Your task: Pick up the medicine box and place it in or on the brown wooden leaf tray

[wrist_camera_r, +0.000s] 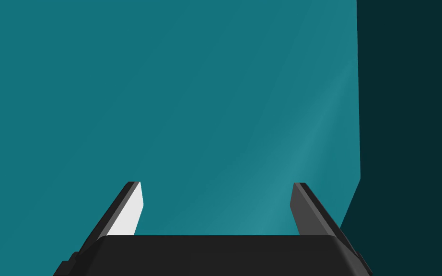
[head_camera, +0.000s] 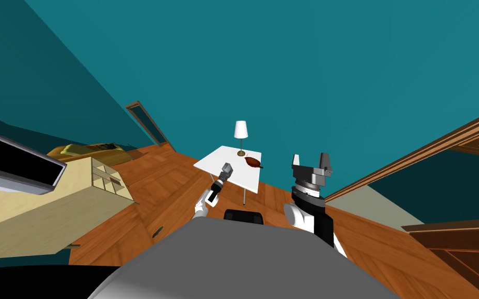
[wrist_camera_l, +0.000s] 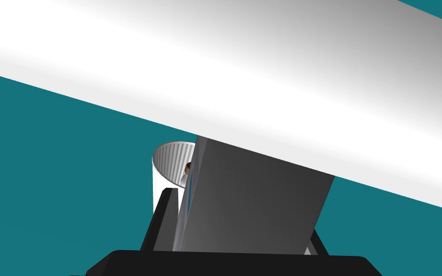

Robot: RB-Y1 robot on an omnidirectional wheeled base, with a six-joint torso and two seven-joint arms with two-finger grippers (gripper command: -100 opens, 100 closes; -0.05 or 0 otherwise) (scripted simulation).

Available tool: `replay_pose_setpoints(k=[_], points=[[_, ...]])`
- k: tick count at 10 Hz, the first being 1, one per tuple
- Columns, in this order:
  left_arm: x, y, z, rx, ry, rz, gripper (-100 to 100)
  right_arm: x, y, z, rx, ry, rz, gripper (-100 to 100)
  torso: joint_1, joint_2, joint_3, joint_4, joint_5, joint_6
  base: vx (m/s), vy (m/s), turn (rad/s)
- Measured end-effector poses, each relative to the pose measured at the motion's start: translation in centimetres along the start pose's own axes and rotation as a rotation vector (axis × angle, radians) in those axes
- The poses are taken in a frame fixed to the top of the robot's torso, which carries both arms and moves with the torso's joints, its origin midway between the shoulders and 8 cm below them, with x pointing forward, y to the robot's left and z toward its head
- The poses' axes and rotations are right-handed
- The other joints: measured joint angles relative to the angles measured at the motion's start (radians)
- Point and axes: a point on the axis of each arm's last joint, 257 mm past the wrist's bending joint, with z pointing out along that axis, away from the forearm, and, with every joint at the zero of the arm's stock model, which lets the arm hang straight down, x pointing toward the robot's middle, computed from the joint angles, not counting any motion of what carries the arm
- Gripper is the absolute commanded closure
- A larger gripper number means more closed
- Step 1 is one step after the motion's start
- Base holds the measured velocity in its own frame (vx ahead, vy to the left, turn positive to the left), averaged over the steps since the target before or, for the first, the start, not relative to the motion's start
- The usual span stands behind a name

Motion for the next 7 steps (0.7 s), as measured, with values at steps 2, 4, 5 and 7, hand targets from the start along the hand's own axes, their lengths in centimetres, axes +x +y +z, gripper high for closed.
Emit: replay_pose_setpoints(k=[2,4,5,7], points=[[0.0,0.0,0.0,0.000,0.000,0.000,0,0.0,0.0,0.0,0.000,0.000,0.000,0,0.000,0.000,0.000,0.000,0.000,0.000,0.000,0.000,0.000],[-0.2,0.2,0.1,0.006,0.001,0.025,100,0.0,0.0,0.0,0.000,0.000,0.000,0,0.002,0.008,0.003,-0.002,0.001,-0.003,-0.202,0.023,0.056],[-0.5,0.5,0.1,0.009,0.006,0.053,100,0.0,0.0,0.0,0.000,0.000,0.000,0,0.007,0.018,0.006,-0.004,0.003,-0.005,-0.275,0.041,0.078],[0.2,1.4,-0.5,-0.005,0.037,0.082,100,0.0,0.0,0.0,0.000,0.000,0.000,0,0.008,0.024,0.009,-0.005,0.004,-0.008,-0.283,-0.023,0.080]])
